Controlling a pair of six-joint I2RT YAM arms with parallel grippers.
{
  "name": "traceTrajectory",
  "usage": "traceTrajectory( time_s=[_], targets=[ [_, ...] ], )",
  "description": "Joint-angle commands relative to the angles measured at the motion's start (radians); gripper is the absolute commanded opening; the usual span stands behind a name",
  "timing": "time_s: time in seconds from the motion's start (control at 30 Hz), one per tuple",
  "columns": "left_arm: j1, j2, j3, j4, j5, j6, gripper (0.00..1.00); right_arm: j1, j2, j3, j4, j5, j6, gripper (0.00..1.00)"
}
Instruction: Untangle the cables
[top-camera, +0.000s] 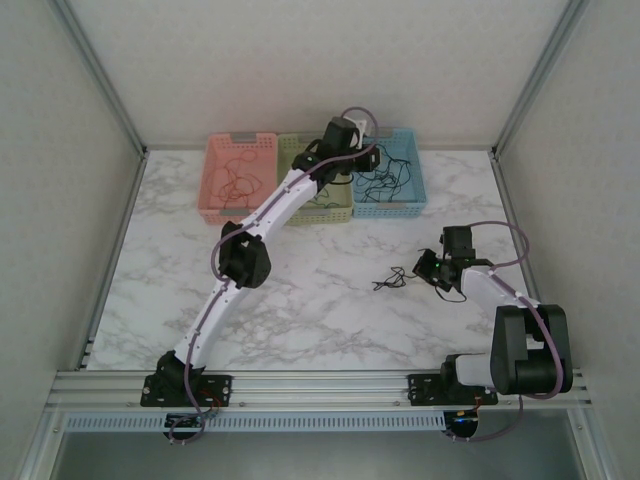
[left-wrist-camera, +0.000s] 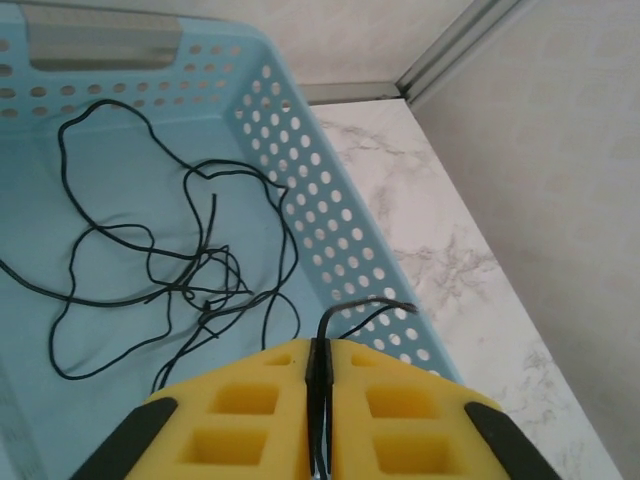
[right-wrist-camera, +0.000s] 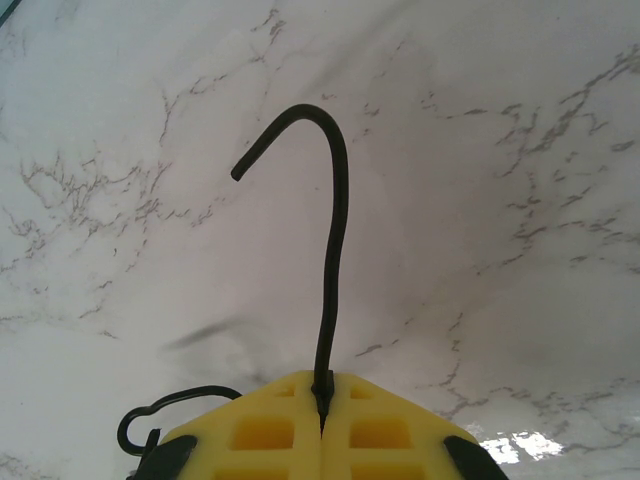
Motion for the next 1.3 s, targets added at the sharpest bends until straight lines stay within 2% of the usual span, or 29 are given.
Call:
traceTrajectory(
  time_s=[0.0, 0.03, 0.13, 0.23, 0.37, 0.43, 0.53, 0.6, 0.67, 0.73, 0.8, 0.9, 1.0, 1.1, 1.27],
  targets=[
    [0.003, 0.020, 0.039, 0.009, 0.040, 0.024, 0.16, -0.005, 0.010, 0.009, -0.018, -0.019, -0.004, 0.00],
    [0.002, 0.020, 0.039, 0.004, 0.039, 0.028, 0.21, -0.006, 0.009, 0.009, -0.018, -0.019, -0.003, 0.00],
    [0.004, 0.016, 0.042, -0.012, 0.039, 0.037, 0.52, -0.005, 0.011, 0.015, -0.025, -0.021, -0.007, 0.00],
    [0.004, -0.001, 0.056, -0.031, 0.051, 0.052, 0.64, -0.005, 0.006, 0.020, -0.034, -0.024, -0.010, 0.00],
    [0.004, -0.067, 0.059, -0.070, 0.078, 0.062, 0.63, -0.005, -0.003, 0.017, -0.030, -0.032, -0.008, 0.00],
    [0.004, -0.112, 0.059, -0.114, 0.123, 0.072, 0.52, -0.006, -0.015, 0.017, -0.027, -0.041, -0.007, 0.00],
    [0.001, -0.219, 0.017, -0.247, 0.152, 0.081, 0.42, -0.005, -0.056, 0.032, -0.044, -0.066, -0.012, 0.00],
    [-0.012, -0.345, -0.145, -0.258, 0.157, 0.093, 0.39, -0.006, -0.092, 0.034, -0.046, -0.087, -0.011, 0.00],
    [-0.044, -0.563, -0.500, -0.097, 0.114, 0.112, 0.40, -0.006, -0.130, 0.034, -0.045, -0.121, -0.010, 0.00],
    [-0.067, -0.789, -0.862, 0.116, 0.088, 0.099, 0.46, -0.005, -0.159, 0.028, -0.027, -0.176, 0.005, 0.00],
    [-0.068, -0.950, -1.086, 0.205, 0.070, 0.055, 0.48, -0.001, -0.175, 0.026, -0.011, -0.226, 0.019, 0.00],
    [-0.068, -1.114, -1.424, 0.320, 0.038, -0.029, 0.52, 0.026, -0.195, 0.023, 0.020, -0.287, 0.030, 0.00],
    [-0.078, -1.245, -1.684, 0.408, 0.039, -0.091, 0.54, 0.077, -0.197, 0.028, 0.040, -0.310, 0.027, 0.00],
    [-0.086, -1.376, -1.913, 0.501, 0.062, -0.180, 0.61, 0.143, -0.186, 0.021, 0.064, -0.305, 0.022, 0.00],
    [-0.126, -1.519, -2.161, 0.578, 0.067, -0.281, 0.66, 0.244, -0.146, -0.011, 0.142, -0.283, 0.035, 0.00]
  ],
)
